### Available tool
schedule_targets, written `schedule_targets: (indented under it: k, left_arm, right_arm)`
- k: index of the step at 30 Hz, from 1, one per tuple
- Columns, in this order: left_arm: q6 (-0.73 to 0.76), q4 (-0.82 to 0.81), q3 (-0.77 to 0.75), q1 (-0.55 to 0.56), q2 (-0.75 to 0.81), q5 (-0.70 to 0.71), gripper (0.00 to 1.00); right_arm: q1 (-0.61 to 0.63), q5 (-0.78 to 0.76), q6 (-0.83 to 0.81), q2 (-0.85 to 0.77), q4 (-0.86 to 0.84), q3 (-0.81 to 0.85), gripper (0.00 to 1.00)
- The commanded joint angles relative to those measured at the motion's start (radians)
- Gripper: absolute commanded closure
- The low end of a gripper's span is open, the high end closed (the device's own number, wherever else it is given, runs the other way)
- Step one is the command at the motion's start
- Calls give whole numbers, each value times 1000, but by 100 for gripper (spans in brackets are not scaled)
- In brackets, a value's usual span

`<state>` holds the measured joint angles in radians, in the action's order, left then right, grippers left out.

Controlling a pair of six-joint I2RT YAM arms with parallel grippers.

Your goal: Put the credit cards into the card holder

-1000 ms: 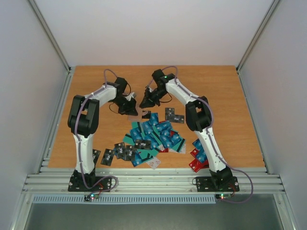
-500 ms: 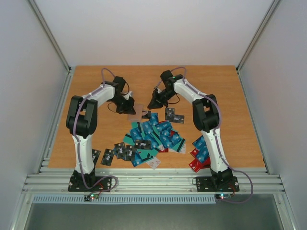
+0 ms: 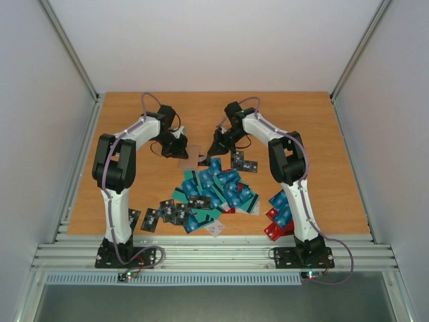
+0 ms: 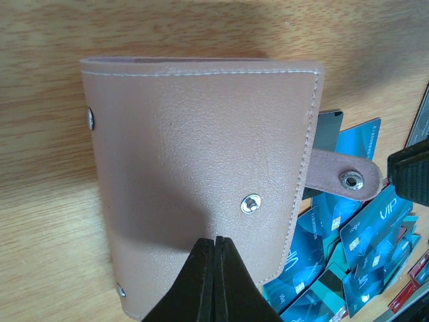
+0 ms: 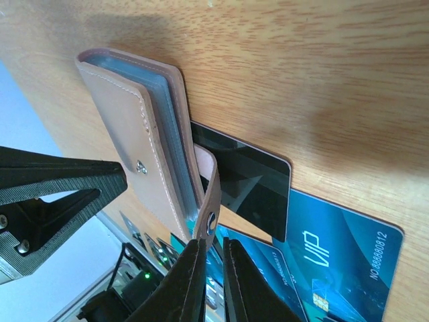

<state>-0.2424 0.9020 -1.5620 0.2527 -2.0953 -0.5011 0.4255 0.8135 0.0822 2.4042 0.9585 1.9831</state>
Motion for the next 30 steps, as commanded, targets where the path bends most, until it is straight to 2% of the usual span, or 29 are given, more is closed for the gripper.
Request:
schedule_targets:
  k: [1, 13, 20, 25, 30]
  left_arm:
    - [38, 30, -37, -4, -19, -6, 99]
    - [70, 53, -58, 4, -48, -36, 99]
    - [69, 63, -57, 23, -62, 23, 99]
    - [66, 60, -57, 24, -64, 30, 99]
    - [62, 58, -62, 23, -71, 27, 99]
  right_arm:
    - [1, -2, 24, -2, -37, -12, 90]
    - [5, 21, 47, -8, -94, -78, 94]
    - [13, 46, 57, -5, -127, -101, 94]
    - [29, 83, 77, 19, -147, -71, 92]
    - [40, 84, 64, 58, -98, 14, 90]
